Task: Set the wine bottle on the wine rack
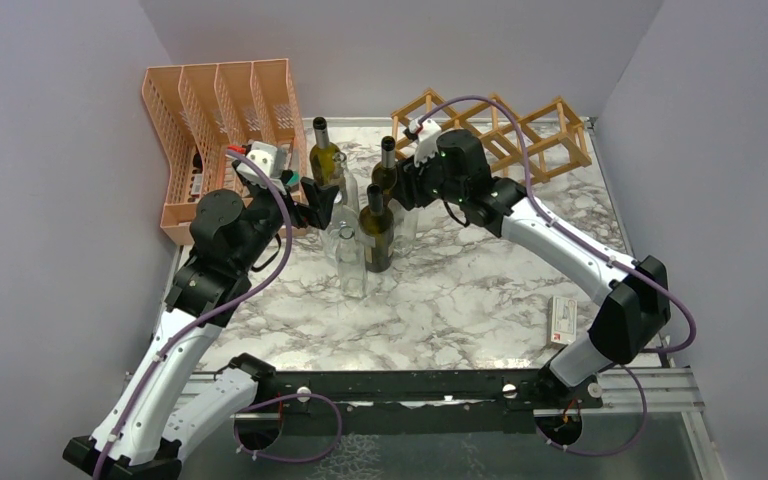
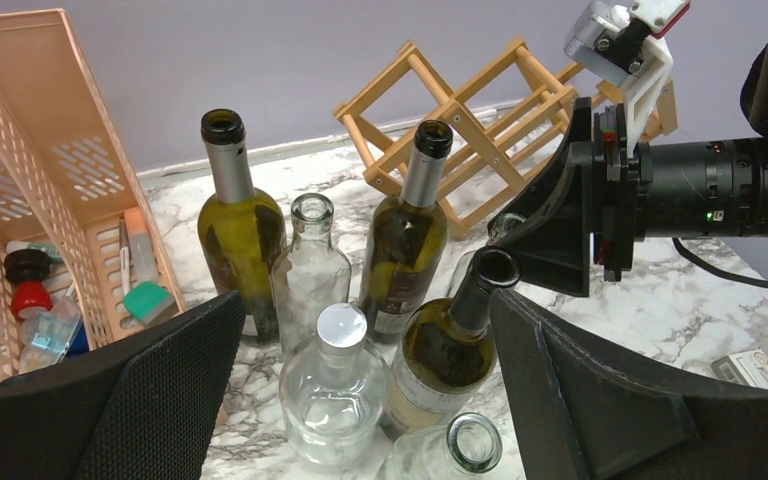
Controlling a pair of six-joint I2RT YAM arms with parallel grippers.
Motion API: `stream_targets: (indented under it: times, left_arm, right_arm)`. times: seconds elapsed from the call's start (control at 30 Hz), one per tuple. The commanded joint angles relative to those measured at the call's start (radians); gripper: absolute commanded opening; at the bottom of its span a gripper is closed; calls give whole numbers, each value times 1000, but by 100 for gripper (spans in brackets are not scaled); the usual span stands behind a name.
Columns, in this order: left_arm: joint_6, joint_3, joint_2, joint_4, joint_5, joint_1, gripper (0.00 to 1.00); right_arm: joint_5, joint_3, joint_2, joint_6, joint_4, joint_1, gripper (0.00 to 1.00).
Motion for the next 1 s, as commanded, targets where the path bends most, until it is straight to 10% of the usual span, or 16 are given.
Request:
stream_targets:
  times: [0.0,0.2,0.5,0.97]
  left_arm:
    - [7,25,-10,15,24,-2,99]
    - [46,55,-12,-2,151,-3,99]
    - [25,88,-9,-11,137,-2,99]
    - [75,166,31,1,362,-2,99]
  right_arm:
    - [83,-30,8,-60,122,22,47]
    - [90,-53,-5,-79,126,24,36]
    - [102,-71,6,-62,123,24,46]
    - [246,-119,-170,-94,131,24,4]
